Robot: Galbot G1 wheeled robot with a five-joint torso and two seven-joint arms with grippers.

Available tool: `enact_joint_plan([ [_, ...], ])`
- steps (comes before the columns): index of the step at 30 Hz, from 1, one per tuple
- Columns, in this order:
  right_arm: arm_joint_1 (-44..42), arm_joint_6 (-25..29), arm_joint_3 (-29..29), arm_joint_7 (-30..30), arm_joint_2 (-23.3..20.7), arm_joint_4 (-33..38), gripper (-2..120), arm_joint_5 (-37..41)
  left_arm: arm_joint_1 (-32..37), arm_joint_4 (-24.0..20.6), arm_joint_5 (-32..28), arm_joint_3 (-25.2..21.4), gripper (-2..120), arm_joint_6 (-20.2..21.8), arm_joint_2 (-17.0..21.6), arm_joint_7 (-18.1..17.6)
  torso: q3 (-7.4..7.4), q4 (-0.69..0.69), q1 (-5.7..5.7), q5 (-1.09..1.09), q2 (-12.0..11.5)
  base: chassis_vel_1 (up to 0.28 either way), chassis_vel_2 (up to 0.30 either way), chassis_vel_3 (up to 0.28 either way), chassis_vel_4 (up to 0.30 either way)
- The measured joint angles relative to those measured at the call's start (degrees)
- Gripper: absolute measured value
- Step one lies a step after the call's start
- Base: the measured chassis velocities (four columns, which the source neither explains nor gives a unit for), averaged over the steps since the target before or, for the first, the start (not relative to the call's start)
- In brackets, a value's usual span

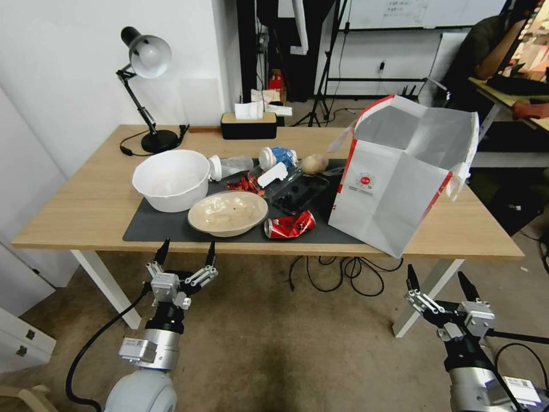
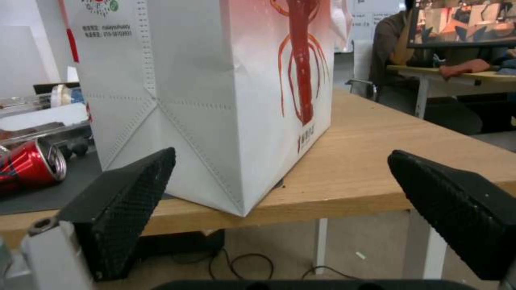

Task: Pick up the food delivery bag from the floor and place it on the table.

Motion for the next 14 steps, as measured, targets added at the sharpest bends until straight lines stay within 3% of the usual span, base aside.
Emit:
enact_joint_plan([
  [14, 0.0, 0.0, 0.0, 0.0, 0.0, 0.0, 100, 0.0, 0.0, 0.0, 0.0, 0.0, 100, 0.0, 0.0, 0.0, 0.00, 0.00, 0.00, 0.00, 0.0, 0.000, 0.000, 0.000, 0.000],
])
